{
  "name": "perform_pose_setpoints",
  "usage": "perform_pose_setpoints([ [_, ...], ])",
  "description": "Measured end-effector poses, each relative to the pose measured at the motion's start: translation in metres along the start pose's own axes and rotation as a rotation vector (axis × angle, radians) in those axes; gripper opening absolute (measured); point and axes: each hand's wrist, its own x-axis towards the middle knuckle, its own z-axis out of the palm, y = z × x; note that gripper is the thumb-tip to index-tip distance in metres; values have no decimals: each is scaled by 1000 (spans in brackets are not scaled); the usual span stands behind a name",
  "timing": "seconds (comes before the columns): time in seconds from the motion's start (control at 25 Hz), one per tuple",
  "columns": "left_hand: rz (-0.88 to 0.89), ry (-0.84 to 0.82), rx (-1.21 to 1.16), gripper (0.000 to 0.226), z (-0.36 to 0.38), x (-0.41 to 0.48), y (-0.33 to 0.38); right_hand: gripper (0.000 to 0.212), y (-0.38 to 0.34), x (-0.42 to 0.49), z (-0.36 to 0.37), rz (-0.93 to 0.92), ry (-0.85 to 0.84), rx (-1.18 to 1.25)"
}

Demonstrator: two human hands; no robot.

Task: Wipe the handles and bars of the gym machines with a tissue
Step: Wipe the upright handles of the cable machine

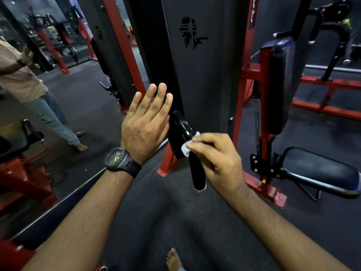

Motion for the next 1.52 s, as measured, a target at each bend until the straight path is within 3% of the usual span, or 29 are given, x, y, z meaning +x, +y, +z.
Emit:
perform_pose_setpoints([
  [0.24,12,-6,16,43,0,2,-2,21,-1,2,-4,-73,-83,-95],
  [0.56,9,-17,0,46,4,-1,1,21,-9,-18,13,105,132,-54],
  [0.8,-7,-44,-14,45,4,-1,4,17,-3,-45,17,109,145,-55],
  [1.08,-24,-42,-26,46,3,-2,4,20,0,-67,21,418,207,97],
  [1.28,-11,-35,-17,44,3,-1,4,17,-4,-73,22,434,208,133],
  [1.52,2,-43,-4,44,3,-1,3,14,-1,-81,24,741,174,236],
])
